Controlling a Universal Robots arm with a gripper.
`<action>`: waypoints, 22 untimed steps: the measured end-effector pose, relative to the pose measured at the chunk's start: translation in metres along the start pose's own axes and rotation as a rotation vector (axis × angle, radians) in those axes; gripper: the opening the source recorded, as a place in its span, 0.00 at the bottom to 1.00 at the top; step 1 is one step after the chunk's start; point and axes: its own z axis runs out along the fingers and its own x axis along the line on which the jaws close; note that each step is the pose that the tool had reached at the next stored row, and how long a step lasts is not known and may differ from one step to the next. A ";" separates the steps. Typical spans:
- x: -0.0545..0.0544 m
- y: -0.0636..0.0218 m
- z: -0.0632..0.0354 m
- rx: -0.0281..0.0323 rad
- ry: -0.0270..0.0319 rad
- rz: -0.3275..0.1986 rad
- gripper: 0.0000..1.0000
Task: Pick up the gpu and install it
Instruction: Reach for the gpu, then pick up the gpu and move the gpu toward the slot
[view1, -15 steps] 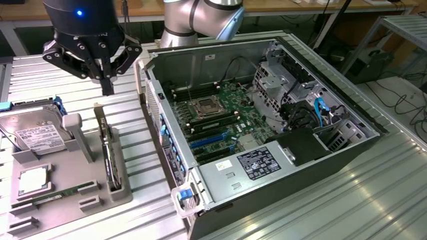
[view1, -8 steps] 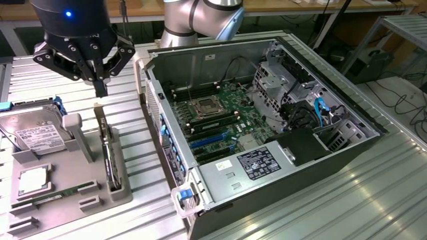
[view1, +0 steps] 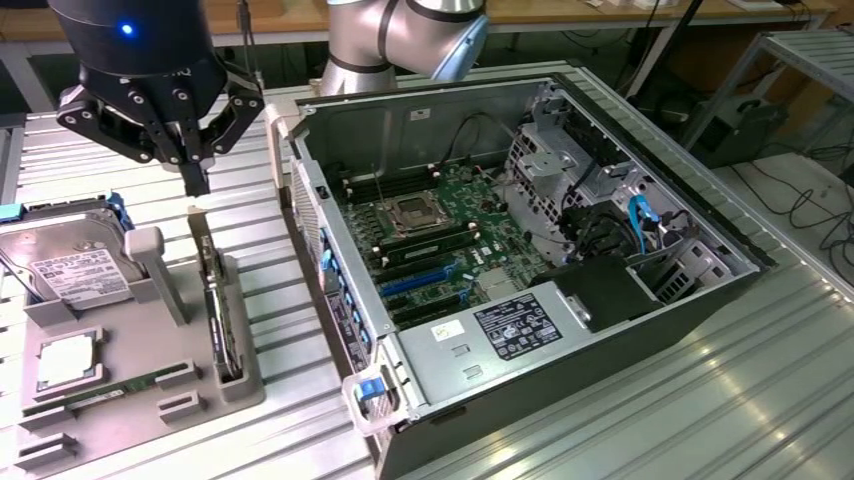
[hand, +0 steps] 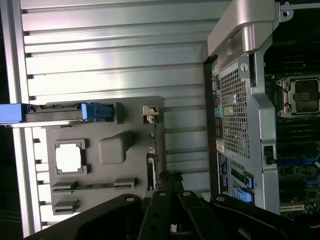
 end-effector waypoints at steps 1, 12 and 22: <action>0.000 0.0000 0.0000 0.0000 0.0000 0.000 0.11; 0.000 0.0000 0.0000 0.0000 0.0000 0.000 0.11; 0.000 0.0000 0.0000 0.0000 0.0000 0.000 0.48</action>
